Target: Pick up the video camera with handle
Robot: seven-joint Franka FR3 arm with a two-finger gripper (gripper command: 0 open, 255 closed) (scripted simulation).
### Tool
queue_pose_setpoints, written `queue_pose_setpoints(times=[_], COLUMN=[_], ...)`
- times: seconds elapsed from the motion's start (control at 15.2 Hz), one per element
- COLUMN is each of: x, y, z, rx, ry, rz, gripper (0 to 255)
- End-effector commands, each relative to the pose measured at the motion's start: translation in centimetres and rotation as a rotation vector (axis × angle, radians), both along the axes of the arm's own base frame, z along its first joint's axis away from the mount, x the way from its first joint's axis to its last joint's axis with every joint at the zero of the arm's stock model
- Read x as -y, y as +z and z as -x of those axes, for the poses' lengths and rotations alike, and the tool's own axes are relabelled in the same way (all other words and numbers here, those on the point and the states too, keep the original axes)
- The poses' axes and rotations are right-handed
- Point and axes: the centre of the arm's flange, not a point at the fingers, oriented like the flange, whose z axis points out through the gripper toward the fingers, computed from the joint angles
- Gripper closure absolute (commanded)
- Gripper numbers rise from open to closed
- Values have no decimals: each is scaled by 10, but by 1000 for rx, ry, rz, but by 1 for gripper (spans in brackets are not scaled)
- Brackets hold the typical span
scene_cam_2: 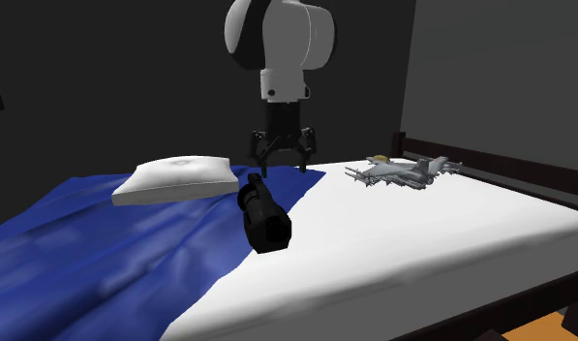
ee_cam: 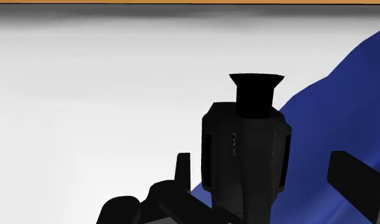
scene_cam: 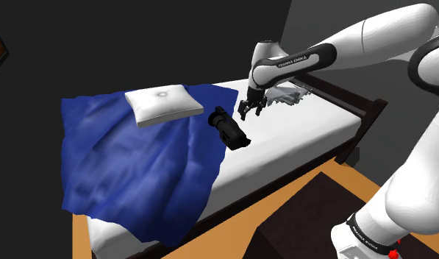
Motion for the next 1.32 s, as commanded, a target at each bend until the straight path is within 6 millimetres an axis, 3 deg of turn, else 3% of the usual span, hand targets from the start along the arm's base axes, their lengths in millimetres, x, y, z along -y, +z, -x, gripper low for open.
queue_pose_setpoints(times=[0.0,0.4,0.92,1.06,1.12,1.25], x=[-5,-13,-14,-14,-14,-14], y=[-11,-44,-86,-86,-85,-86], z=[-28,-96,-101,-101,-101,-100], rx=[8,29,31,31,31,31], ry=[-4,-15,-16,-16,-16,-16], rz=[-5,-20,-21,-21,-21,-21], gripper=[0,0,0,0,255,255])
